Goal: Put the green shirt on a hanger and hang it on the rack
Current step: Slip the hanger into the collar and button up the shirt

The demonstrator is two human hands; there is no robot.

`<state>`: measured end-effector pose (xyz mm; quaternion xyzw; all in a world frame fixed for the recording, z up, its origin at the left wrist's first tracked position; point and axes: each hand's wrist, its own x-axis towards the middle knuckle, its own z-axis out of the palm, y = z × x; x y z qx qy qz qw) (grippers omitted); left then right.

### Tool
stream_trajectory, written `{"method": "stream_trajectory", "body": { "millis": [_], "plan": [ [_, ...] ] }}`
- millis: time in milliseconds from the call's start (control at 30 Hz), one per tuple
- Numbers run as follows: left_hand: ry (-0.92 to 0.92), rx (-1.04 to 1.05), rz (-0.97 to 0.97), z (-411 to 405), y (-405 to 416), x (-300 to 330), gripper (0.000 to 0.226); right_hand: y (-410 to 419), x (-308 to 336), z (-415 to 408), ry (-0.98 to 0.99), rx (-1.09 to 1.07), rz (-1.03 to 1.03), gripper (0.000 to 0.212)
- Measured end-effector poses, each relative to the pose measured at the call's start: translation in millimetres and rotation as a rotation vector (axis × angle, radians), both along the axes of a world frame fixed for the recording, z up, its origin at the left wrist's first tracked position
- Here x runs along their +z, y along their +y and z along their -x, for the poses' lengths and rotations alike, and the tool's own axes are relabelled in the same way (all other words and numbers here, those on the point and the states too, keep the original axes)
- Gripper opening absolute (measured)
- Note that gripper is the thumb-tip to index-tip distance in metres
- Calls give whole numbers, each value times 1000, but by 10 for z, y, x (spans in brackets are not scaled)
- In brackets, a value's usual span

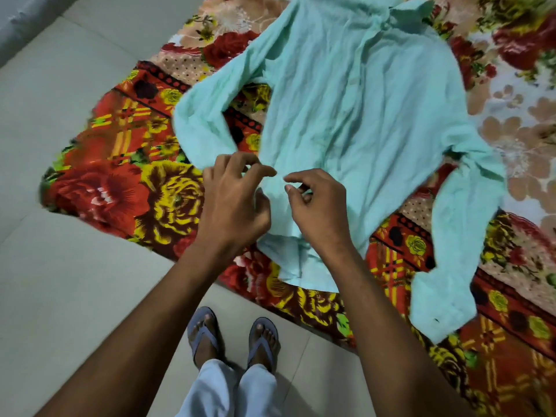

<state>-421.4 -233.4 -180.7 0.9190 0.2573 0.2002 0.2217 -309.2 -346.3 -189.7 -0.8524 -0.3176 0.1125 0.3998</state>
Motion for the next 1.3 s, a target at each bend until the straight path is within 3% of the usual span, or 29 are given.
{"method": "stream_trajectory", "body": {
  "millis": [233,467,667,767,867,1000,1133,1233,1300],
  "plan": [
    [-17,-284,78,-932,-1203,84,33,-1211,37,-427,-111,-305,37,19],
    [13,-535,190,-1223,-2088,-182,32,-2250,-37,-440,-167,-506,96,25],
    [56,-564,282,-1105,-2443,-425,30,-2726,-220,-212,-139,-600,91,16],
    [98,-612,321,-1053,-2538,-515,32,-2840,-251,-64,-131,-684,81,25],
    [102,-584,397,-1022,-2561,-551,37,-2883,-243,78,-2,-790,64,44],
    [89,-491,679,-1043,-2604,-445,38,-2931,-277,150,152,-806,92,59],
    [72,-396,846,-1109,-2586,-363,37,-2969,-259,148,193,-810,91,55],
    [124,-421,772,-1142,-2572,-384,43,-2999,-244,152,219,-822,74,29],
    [127,-474,590,-1115,-2577,-383,47,-3023,-244,141,269,-816,25,13]
  ]
}}
